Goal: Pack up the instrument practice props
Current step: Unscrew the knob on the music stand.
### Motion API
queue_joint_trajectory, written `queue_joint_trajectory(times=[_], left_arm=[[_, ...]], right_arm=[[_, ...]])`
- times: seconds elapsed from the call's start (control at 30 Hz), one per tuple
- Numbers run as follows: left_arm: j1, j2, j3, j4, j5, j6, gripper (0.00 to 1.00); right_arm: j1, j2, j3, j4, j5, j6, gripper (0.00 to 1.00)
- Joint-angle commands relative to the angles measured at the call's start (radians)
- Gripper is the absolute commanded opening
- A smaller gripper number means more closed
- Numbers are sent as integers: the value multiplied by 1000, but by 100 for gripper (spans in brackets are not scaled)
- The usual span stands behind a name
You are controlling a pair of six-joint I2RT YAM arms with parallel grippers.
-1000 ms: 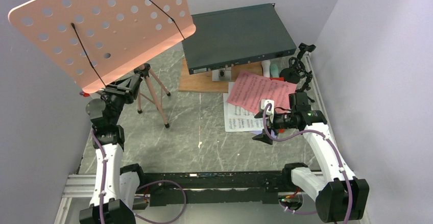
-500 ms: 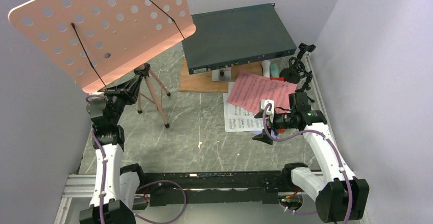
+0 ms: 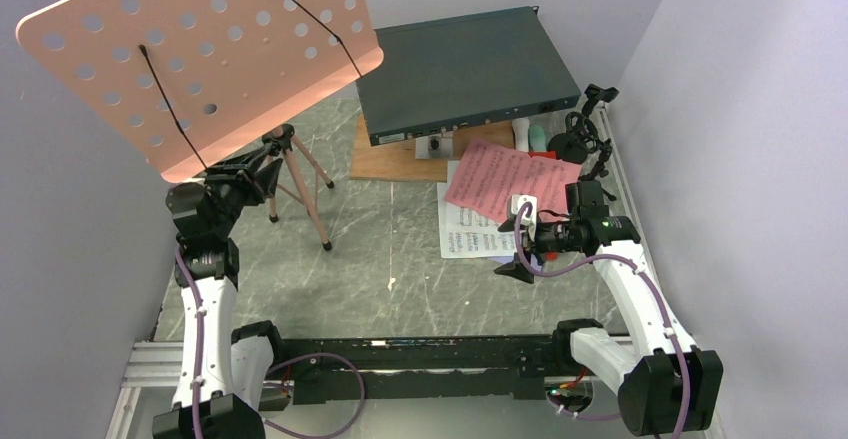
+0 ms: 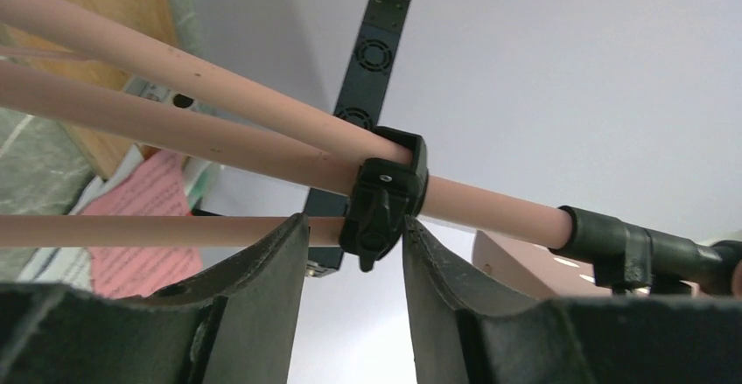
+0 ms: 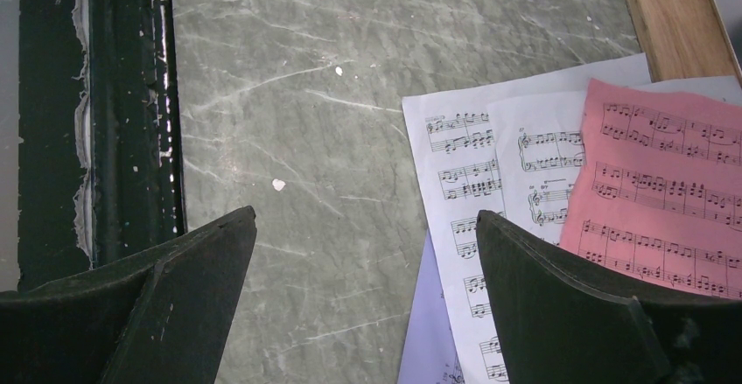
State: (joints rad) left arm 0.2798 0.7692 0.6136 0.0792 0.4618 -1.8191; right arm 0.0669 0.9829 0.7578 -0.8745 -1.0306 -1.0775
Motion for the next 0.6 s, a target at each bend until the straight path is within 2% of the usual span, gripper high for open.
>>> queue_joint_trajectory(times=[0.0, 0.37, 0.57], left_arm=[[-1, -16, 55, -186, 22, 85, 49], [18, -2, 50, -212, -22, 89, 49], [26, 1, 35, -113, -16, 60, 52]], right_arm=[[-2, 3, 3, 1, -32, -24, 100], [-2, 5, 3, -4, -29, -30, 100], [-1, 8, 5, -7, -31, -34, 100]])
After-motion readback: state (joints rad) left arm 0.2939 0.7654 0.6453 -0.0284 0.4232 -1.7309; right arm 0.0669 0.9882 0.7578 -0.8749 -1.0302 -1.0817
